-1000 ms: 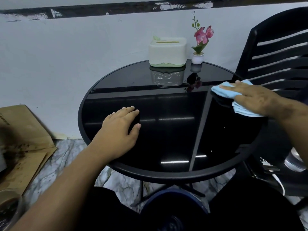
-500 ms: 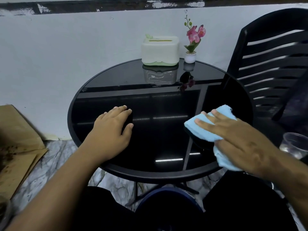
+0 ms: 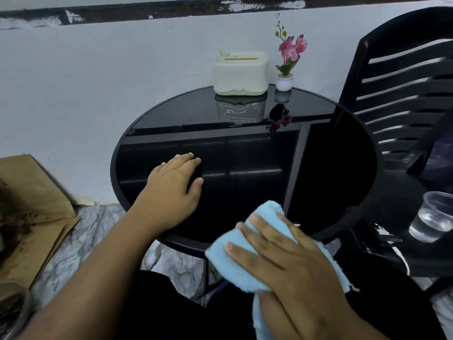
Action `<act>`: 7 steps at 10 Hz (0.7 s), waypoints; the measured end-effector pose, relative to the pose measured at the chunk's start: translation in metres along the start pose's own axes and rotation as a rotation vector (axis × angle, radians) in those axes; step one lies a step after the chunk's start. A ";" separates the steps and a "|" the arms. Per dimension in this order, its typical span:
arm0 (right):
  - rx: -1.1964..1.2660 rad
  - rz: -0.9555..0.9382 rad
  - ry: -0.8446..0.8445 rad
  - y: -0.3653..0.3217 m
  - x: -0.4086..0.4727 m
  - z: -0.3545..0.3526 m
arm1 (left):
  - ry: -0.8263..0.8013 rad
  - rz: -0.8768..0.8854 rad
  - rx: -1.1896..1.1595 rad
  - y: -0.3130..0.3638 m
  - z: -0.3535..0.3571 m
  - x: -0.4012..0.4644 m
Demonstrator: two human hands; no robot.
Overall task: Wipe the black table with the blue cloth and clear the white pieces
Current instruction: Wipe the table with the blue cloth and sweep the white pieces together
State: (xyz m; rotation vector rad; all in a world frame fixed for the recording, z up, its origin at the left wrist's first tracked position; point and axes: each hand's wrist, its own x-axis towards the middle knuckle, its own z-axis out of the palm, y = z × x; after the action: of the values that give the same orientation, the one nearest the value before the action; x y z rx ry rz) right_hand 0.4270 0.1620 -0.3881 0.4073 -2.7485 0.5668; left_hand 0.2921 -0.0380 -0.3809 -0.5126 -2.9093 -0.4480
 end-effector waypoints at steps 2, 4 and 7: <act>-0.211 0.131 -0.056 0.022 -0.039 -0.003 | 0.004 0.003 -0.007 0.000 0.000 0.000; -0.196 0.298 -0.118 0.073 0.013 -0.044 | -0.003 0.002 -0.002 0.000 -0.001 0.001; -0.335 0.590 -0.172 0.098 0.068 -0.044 | -0.004 -0.013 -0.069 0.001 -0.005 0.001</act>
State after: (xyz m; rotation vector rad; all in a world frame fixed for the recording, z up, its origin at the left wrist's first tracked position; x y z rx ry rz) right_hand 0.3428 0.2523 -0.3588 -0.4687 -3.0427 0.1866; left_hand 0.2923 -0.0381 -0.3760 -0.5054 -2.9115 -0.5515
